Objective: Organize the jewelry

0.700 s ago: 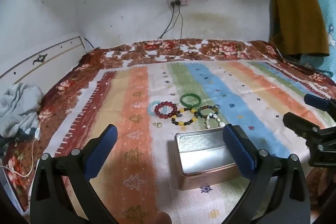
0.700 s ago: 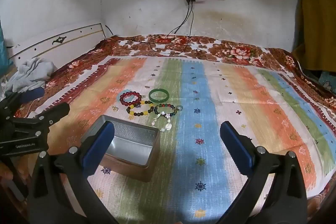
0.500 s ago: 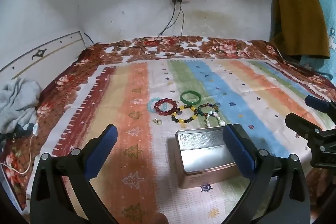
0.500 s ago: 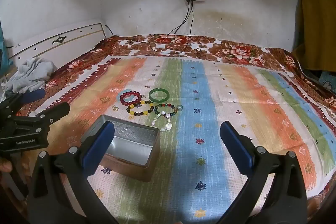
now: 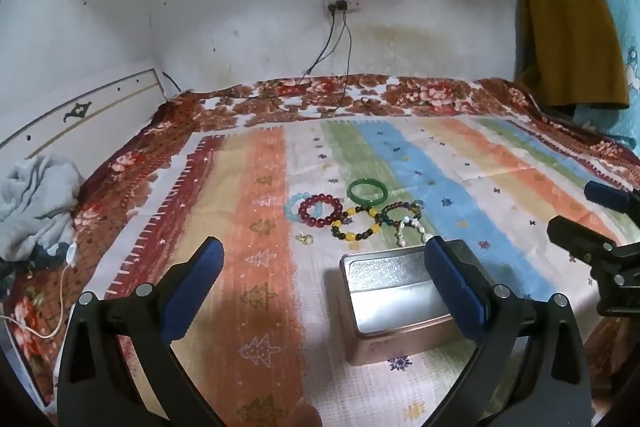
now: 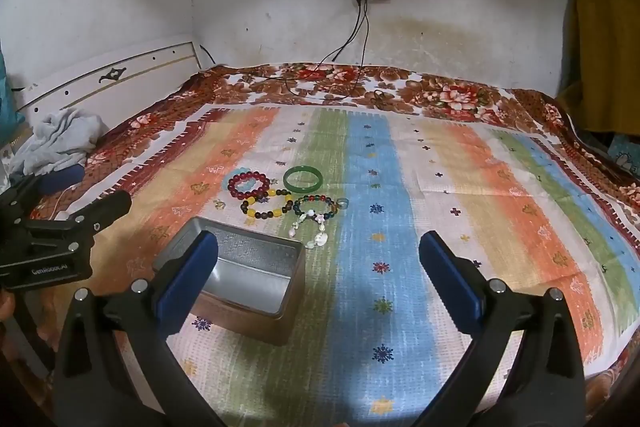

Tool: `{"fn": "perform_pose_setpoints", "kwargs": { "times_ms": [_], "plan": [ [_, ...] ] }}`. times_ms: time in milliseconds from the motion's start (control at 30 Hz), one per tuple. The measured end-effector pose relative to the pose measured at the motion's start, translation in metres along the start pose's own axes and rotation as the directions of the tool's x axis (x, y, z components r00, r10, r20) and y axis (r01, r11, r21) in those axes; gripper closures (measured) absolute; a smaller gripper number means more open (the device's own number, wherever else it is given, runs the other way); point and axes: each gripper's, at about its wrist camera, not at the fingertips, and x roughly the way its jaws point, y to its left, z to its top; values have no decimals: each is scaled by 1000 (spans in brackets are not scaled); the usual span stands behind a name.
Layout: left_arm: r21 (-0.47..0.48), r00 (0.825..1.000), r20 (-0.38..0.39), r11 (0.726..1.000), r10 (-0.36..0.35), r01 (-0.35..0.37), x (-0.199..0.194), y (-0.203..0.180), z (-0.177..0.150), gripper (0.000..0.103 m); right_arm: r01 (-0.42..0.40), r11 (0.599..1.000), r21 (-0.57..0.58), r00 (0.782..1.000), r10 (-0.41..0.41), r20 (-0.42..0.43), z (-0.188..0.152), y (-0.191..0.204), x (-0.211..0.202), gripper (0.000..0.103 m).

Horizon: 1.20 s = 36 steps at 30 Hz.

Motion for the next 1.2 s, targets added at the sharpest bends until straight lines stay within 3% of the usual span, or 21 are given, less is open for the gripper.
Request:
{"fn": "perform_pose_setpoints", "kwargs": {
  "times_ms": [733, 1200],
  "plan": [
    [-28, 998, -57, 999, 21, -23, 6, 7, -4, 5, 5, 1000, -5, 1000, -5, 4, 2, -2, -3, 4],
    [-28, 998, -44, 999, 46, -47, 2, 8, -3, 5, -3, 1000, -4, 1000, 3, 0, 1, 0, -2, 4]
  ]
}}
